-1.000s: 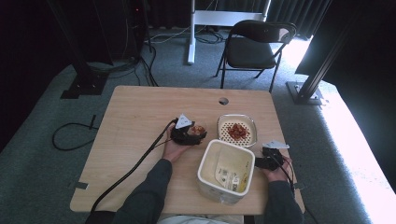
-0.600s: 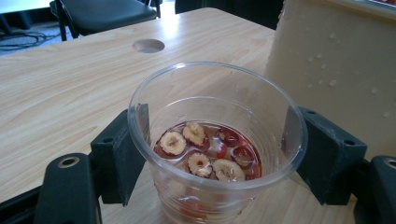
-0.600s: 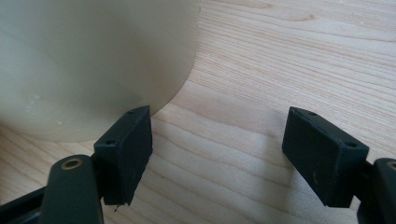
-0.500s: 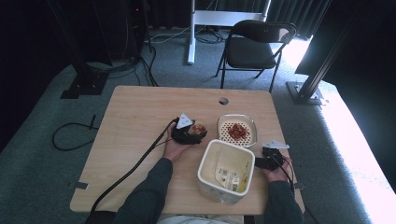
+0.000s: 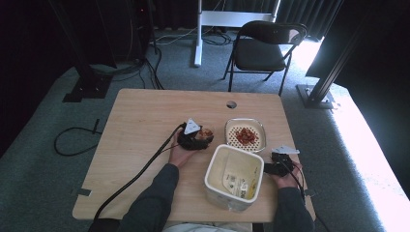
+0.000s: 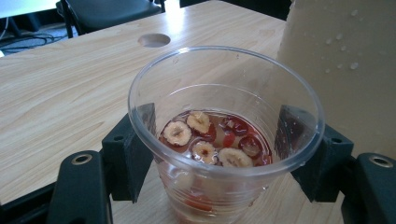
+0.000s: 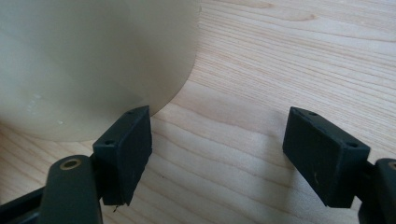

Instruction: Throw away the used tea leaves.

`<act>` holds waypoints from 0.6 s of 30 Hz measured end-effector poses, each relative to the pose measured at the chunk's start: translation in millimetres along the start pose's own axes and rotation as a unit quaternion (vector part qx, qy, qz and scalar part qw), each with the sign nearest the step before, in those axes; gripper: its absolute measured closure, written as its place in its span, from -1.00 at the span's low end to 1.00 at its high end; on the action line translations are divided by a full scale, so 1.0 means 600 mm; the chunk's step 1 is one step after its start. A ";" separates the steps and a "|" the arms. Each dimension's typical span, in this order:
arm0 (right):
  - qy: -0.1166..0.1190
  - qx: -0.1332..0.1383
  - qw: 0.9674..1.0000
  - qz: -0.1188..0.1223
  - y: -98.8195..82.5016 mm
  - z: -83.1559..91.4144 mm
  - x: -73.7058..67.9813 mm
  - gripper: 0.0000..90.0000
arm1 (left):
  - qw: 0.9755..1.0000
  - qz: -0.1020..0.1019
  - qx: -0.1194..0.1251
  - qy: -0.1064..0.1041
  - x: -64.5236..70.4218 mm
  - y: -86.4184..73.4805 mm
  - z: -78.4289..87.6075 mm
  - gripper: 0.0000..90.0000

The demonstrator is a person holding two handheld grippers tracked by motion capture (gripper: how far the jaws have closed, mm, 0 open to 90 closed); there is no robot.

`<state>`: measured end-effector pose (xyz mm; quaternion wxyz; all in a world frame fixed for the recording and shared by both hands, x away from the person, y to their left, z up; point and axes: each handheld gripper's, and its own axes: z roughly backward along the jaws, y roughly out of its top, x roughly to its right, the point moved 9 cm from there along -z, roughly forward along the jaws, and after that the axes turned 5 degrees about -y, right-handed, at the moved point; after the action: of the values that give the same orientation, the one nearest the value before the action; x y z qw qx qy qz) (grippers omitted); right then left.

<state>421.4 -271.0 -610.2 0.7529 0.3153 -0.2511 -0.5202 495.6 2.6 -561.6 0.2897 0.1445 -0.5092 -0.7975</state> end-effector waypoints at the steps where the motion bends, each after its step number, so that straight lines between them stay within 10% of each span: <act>1: 0.000 0.000 1.000 0.000 0.000 0.000 0.000 -0.48 | 1.000 -0.001 0.000 0.000 0.000 0.000 0.000 -0.33; 18: 0.000 0.000 1.000 0.000 0.000 0.000 0.000 -0.48 | 1.000 -0.003 0.007 0.005 -0.001 0.018 0.017 -0.23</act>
<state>421.4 -271.0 -610.2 0.7531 0.3155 -0.2512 -0.5199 494.2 7.2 -547.7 0.2883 0.1518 -0.5126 -0.7944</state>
